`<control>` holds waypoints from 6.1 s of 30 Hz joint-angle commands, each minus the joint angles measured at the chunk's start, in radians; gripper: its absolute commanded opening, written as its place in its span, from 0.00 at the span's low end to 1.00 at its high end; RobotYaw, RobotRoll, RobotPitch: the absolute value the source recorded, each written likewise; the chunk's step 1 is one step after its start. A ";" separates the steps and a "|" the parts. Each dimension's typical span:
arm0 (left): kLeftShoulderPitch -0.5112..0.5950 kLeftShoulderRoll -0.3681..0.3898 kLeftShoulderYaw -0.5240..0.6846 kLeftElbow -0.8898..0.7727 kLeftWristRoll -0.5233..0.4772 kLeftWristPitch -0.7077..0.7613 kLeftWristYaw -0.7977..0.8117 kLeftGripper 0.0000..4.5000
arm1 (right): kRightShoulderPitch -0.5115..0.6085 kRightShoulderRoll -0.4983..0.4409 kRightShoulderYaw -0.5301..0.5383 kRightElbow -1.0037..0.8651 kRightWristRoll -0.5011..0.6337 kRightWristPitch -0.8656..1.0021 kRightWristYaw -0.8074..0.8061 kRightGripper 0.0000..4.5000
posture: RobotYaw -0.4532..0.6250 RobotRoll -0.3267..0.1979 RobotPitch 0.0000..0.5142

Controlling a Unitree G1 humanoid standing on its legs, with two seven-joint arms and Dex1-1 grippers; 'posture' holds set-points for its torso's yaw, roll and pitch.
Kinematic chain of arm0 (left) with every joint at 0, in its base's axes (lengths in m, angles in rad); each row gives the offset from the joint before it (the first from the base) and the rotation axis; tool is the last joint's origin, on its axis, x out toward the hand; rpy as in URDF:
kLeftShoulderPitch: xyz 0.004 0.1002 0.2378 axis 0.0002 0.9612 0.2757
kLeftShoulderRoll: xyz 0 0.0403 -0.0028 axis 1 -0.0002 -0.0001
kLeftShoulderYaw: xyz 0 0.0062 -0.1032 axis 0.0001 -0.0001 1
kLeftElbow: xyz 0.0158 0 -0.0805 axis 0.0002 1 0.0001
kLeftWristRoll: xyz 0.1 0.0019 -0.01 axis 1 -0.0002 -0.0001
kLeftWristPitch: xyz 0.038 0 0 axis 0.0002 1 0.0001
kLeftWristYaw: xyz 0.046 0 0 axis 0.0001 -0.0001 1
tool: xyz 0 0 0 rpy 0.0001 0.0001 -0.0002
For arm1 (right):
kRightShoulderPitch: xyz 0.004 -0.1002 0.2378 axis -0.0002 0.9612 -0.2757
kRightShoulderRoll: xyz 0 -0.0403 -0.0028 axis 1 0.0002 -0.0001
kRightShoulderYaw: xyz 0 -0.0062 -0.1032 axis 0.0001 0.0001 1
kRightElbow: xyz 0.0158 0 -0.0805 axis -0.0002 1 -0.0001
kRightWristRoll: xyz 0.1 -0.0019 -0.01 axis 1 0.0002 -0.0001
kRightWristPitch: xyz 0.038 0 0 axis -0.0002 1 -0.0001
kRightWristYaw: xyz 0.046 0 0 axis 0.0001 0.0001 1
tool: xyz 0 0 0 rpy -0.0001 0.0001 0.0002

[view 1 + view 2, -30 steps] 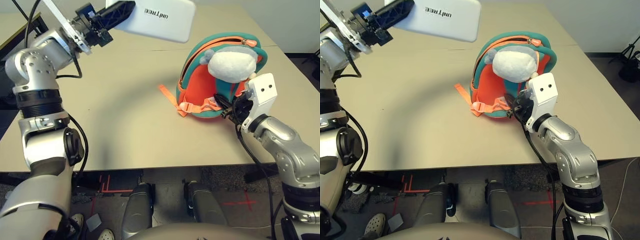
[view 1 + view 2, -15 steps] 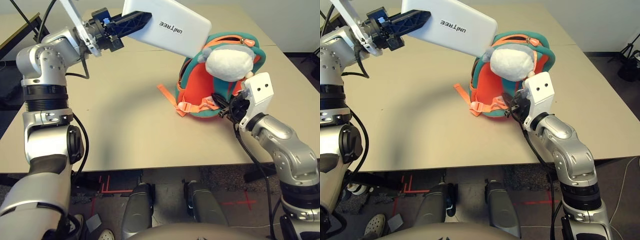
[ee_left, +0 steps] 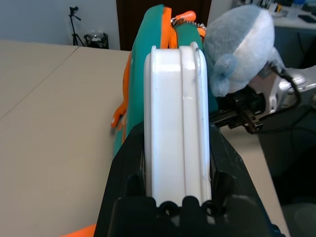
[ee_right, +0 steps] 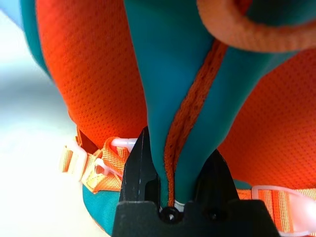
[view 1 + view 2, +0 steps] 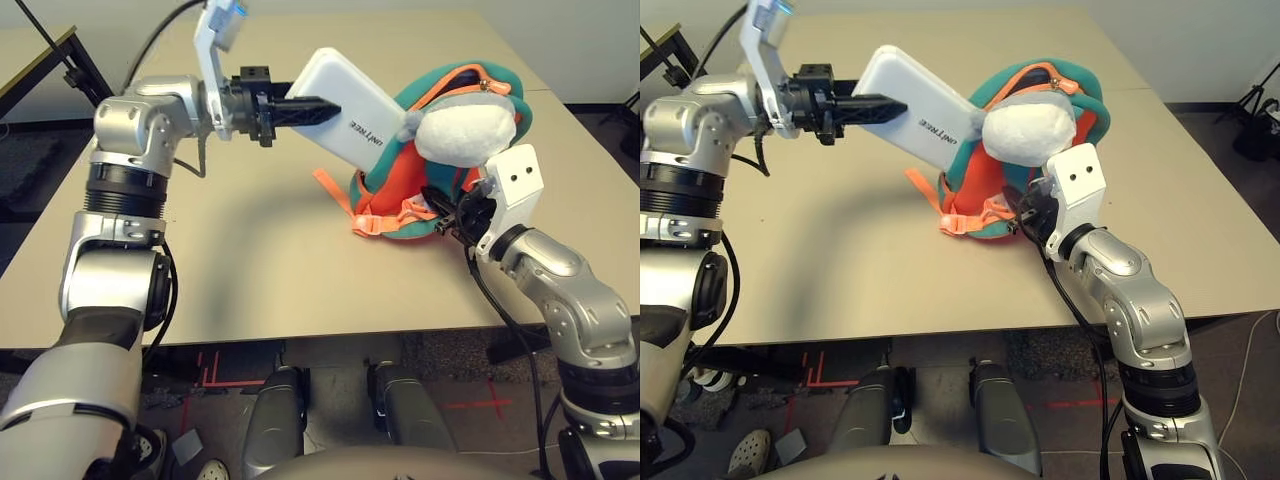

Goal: Put the pencil case into the backpack and zip it.

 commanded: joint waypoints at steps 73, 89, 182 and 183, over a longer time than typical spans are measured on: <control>0.158 -0.243 0.193 -0.080 0.022 0.001 0.361 0.14 | -0.022 0.028 0.062 0.072 -0.063 -0.054 0.046 0.11 | 0.26 0.62 0.20; 0.162 -0.126 0.108 -0.491 -0.119 0.230 0.288 1.00 | -0.045 0.031 0.076 0.115 -0.078 -0.085 0.062 0.11 | 0.28 0.62 0.17; 0.303 -0.085 -0.027 0.048 0.225 -0.088 0.300 0.43 | -0.152 0.043 0.071 0.202 -0.090 -0.085 0.128 0.19 | 0.33 0.62 0.18; 0.308 -0.080 -0.017 0.023 0.219 -0.070 0.296 0.51 | -0.151 0.042 0.062 0.191 -0.078 -0.064 0.127 0.27 | 0.33 0.62 0.18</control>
